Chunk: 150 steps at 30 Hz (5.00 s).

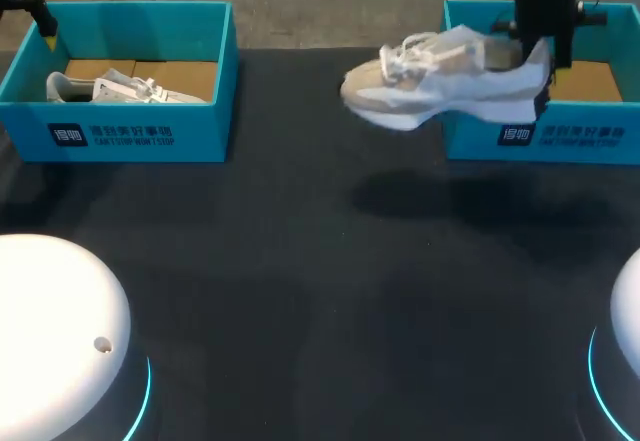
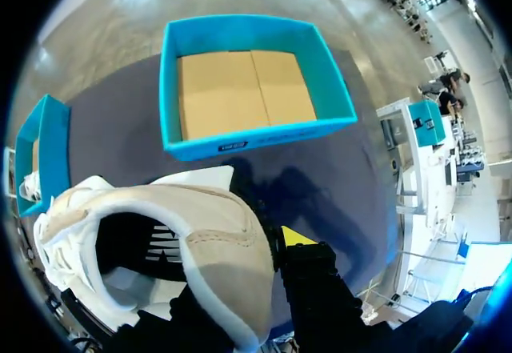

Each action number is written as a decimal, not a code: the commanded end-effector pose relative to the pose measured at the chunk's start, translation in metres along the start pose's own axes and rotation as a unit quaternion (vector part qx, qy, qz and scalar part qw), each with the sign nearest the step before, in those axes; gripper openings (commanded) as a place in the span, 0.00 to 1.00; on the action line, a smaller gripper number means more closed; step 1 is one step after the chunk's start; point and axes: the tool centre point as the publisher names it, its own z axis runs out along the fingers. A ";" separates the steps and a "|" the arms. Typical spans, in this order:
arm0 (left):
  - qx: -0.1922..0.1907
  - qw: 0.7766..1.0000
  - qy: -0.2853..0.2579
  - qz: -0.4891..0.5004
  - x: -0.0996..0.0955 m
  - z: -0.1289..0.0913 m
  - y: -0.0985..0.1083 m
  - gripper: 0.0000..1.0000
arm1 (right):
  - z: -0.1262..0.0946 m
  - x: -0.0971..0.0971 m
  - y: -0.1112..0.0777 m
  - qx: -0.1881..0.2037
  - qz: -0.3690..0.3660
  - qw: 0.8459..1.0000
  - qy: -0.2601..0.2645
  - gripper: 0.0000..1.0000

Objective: Take the shoe out of the shoebox, open the shoe tongue, remove and reinsert the insole, then place the shoe into the shoebox

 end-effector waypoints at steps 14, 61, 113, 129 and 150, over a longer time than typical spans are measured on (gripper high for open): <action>-0.001 1.000 0.001 0.000 0.000 -0.001 -0.001 1.00 | 0.008 0.029 -0.074 -0.078 0.029 0.996 0.024 0.00; -0.001 1.000 0.001 0.000 0.000 -0.001 -0.001 1.00 | 0.102 0.097 -0.168 -0.001 0.020 0.999 0.028 0.00; -0.001 1.000 0.001 0.000 0.000 -0.001 -0.001 1.00 | 0.177 0.134 -0.202 0.010 -0.046 0.998 0.043 0.00; -0.001 1.000 0.001 0.000 0.000 -0.001 -0.001 1.00 | 0.161 0.129 -0.201 -0.004 -0.041 0.998 0.051 1.00; -0.001 1.000 0.001 0.000 0.000 -0.001 -0.001 1.00 | 0.083 0.100 -0.185 -0.053 -0.086 0.978 0.184 1.00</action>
